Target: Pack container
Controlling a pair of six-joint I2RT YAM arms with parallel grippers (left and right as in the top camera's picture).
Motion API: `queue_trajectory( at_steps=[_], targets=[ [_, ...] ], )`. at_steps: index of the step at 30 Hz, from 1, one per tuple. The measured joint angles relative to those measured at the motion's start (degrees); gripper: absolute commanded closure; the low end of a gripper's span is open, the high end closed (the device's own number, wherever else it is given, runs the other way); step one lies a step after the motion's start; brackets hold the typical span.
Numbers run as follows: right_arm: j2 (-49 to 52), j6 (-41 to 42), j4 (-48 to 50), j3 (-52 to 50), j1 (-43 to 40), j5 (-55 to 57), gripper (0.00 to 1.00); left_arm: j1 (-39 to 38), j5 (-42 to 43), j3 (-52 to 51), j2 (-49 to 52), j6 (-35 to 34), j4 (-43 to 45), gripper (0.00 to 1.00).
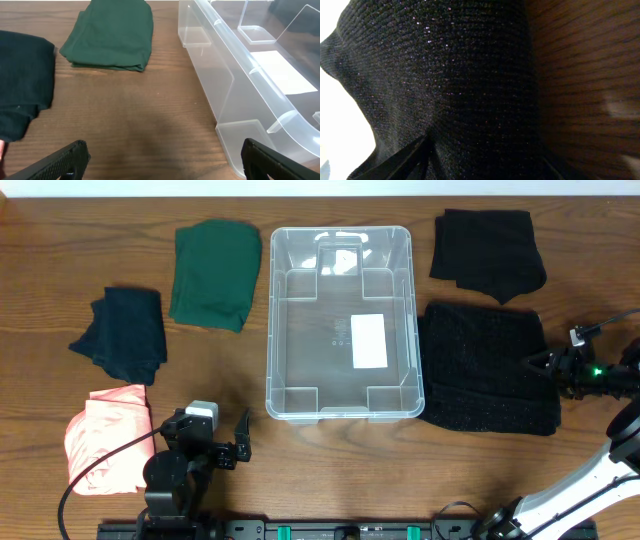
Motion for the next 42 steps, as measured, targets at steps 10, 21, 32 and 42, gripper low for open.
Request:
queue_trajectory(
  at_steps=[10,21,32,42],
  targets=[
    [0.0,-0.57,-0.7,-0.15,0.0,-1.6,0.26,0.0,0.0,0.0,0.0,0.0,0.0,0.02],
    [-0.42,-2.75,-1.79,-0.68,0.09,-4.76,0.03,0.0,0.0,0.0,0.0,0.0,0.0,0.02],
    [-0.15,-3.87,-0.92,-1.38,0.09,-7.78,0.01,0.0,0.0,0.0,0.0,0.0,-0.02,0.02],
    [1.51,-6.86,0.42,-1.86,-0.02,-6.23,0.53,0.0,0.0,0.0,0.0,0.0,0.0,0.02]
  ],
)
